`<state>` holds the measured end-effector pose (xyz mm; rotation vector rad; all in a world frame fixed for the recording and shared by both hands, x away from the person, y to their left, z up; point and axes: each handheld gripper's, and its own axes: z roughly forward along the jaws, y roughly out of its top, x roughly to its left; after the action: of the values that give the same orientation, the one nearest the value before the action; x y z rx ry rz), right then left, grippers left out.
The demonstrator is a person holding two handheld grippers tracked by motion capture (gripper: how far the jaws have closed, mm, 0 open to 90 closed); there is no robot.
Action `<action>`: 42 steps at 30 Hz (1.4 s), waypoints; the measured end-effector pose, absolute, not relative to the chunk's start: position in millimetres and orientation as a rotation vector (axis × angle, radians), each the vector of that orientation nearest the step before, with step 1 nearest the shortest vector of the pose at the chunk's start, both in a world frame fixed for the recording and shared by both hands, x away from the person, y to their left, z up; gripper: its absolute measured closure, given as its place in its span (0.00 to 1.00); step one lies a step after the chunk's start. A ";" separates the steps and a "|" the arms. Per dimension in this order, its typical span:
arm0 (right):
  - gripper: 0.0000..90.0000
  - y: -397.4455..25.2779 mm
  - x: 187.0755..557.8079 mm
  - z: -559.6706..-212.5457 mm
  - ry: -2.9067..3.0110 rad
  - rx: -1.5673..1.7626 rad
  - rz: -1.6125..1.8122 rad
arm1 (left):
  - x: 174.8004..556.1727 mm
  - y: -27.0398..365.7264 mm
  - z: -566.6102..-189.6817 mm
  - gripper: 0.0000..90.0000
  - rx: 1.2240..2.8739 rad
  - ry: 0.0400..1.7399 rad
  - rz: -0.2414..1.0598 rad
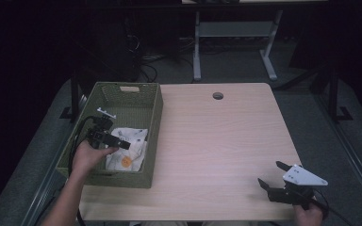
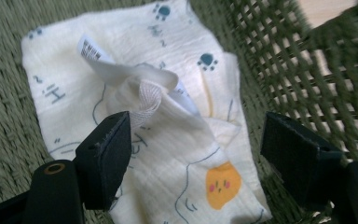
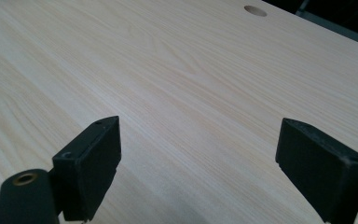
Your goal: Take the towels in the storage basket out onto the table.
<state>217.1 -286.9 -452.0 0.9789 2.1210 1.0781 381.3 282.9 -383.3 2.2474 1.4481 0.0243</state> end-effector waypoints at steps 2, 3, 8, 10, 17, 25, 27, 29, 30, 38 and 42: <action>0.15 -287.3 216.8 -451.9 2.118 0.978 1.081 | 382.8 282.2 -384.9 0.28 2.245 1.465 0.017; 0.15 -287.4 216.7 -451.8 2.116 0.979 1.085 | 386.8 282.1 -389.9 0.28 2.263 1.512 0.009; 0.15 -287.3 216.8 -451.5 2.118 0.971 1.087 | 394.5 281.7 -399.7 0.28 2.288 1.576 -0.032; 0.15 -287.0 216.4 -451.4 2.118 0.974 1.088 | 396.8 279.5 -403.5 0.28 2.294 1.603 -0.039; 0.15 -286.8 216.8 -451.9 2.121 0.972 1.093 | 405.1 274.4 -415.3 0.26 2.354 1.635 -0.093; 0.15 -286.3 215.6 -451.6 2.117 0.971 1.104 | 413.3 262.0 -425.3 0.29 2.477 1.677 -0.074; 0.15 -286.3 215.8 -451.6 2.119 0.968 1.104 | 414.2 262.0 -427.2 0.29 2.482 1.684 -0.079; 0.15 -286.1 215.7 -451.6 2.121 0.967 1.103 | 414.4 261.2 -429.0 0.29 2.489 1.684 -0.064; 0.15 -285.6 215.3 -451.5 2.122 0.963 1.103 | 414.3 260.7 -429.0 0.30 2.493 1.684 -0.060; 0.15 -283.7 216.1 -451.9 2.130 0.961 1.101 | 413.2 263.9 -425.8 0.55 2.476 1.671 -0.079; 0.15 -282.8 214.9 -451.8 2.126 0.963 1.100 | 412.2 263.3 -423.4 0.73 2.471 1.626 -0.139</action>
<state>214.9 -282.8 -451.8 0.9627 2.1256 1.1002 412.2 263.3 -423.4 2.4710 1.6261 -0.1385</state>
